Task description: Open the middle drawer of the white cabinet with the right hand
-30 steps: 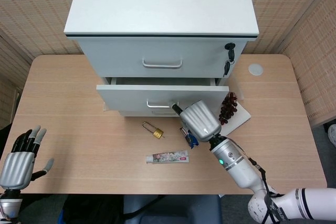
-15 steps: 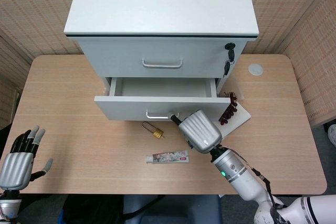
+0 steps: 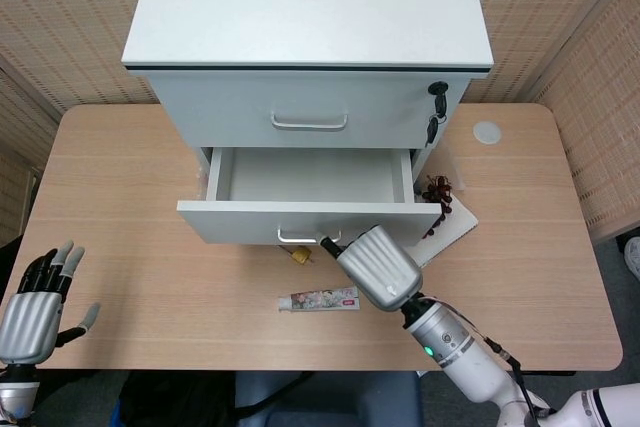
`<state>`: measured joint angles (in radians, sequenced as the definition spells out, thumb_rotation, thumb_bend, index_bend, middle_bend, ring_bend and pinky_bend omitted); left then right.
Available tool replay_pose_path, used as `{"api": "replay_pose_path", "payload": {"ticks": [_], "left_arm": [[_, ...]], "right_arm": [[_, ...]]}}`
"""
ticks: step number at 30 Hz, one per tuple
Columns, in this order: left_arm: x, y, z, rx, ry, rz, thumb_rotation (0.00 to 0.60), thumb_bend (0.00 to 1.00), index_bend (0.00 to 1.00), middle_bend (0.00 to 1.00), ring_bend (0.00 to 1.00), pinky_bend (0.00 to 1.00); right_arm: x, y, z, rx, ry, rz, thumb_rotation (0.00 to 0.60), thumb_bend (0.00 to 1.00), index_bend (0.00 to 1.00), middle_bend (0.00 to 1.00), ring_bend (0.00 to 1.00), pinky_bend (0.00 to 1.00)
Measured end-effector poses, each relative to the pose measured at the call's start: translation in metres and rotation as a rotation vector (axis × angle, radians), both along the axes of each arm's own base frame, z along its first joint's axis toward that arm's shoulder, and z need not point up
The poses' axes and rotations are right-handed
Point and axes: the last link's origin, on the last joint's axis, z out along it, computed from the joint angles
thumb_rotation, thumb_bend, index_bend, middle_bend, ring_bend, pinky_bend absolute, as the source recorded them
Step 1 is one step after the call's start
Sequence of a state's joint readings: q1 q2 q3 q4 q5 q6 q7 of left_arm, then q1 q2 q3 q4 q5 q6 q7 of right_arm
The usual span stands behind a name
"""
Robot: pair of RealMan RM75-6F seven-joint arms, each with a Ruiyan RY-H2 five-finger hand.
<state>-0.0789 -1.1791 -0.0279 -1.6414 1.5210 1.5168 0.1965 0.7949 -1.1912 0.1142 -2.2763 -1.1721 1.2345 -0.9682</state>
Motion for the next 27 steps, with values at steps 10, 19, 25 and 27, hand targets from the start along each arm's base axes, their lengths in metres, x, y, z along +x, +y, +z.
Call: {"api": "replay_pose_path", "payload": {"ticks": [10, 19, 25, 27], "left_arm": [[-0.001, -0.002, 0.001, 0.006, -0.001, 0.001, 0.600, 0.31, 0.02, 0.00, 0.00, 0.09], [-0.001, -0.003, 0.002, 0.007, 0.002, 0.000, 0.600, 0.31, 0.02, 0.00, 0.00, 0.09], [0.000, -0.003, 0.002, 0.006, 0.003, -0.001, 0.600, 0.31, 0.02, 0.00, 0.00, 0.09], [0.000, -0.003, 0.002, 0.008, 0.002, -0.002, 0.600, 0.31, 0.02, 0.00, 0.00, 0.09]], "right_arm": [[-0.001, 0.014, 0.003, 0.012, 0.017, 0.018, 0.600, 0.46, 0.22, 0.89, 0.94, 0.97], [-0.002, 0.027, 0.004, 0.032, 0.026, 0.043, 0.600, 0.46, 0.22, 0.89, 0.94, 0.97], [-0.003, 0.034, 0.005, 0.035, 0.018, 0.072, 0.600, 0.46, 0.22, 0.89, 0.94, 0.97], [-0.004, 0.037, 0.006, 0.035, 0.012, 0.082, 0.600, 0.46, 0.22, 0.89, 0.94, 0.97]]}}
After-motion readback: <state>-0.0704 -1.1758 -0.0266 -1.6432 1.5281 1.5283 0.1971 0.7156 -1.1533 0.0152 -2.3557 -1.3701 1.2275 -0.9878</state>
